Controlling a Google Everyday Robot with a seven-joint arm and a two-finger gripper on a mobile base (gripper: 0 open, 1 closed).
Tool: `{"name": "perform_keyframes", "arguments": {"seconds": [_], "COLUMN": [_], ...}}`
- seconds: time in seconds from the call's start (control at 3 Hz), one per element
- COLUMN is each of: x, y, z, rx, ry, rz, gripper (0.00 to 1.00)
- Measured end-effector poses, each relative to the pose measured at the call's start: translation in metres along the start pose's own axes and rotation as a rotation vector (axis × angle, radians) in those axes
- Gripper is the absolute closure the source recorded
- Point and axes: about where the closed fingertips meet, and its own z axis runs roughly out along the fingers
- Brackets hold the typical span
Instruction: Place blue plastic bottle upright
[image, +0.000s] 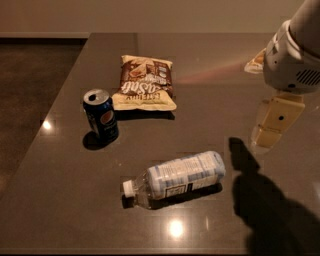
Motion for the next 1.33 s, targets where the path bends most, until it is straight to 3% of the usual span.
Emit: {"name": "perform_keyframes", "arguments": {"seconds": [1.0,1.33], "x": [-0.088,-0.109], "y": [0.095,0.120], "z": [0.041,0.059], "rx": [-0.206,-0.255], "ry": [-0.086,-0.077], "rz": [-0.297,-0.343], "gripper": [0.00,0.00]}}
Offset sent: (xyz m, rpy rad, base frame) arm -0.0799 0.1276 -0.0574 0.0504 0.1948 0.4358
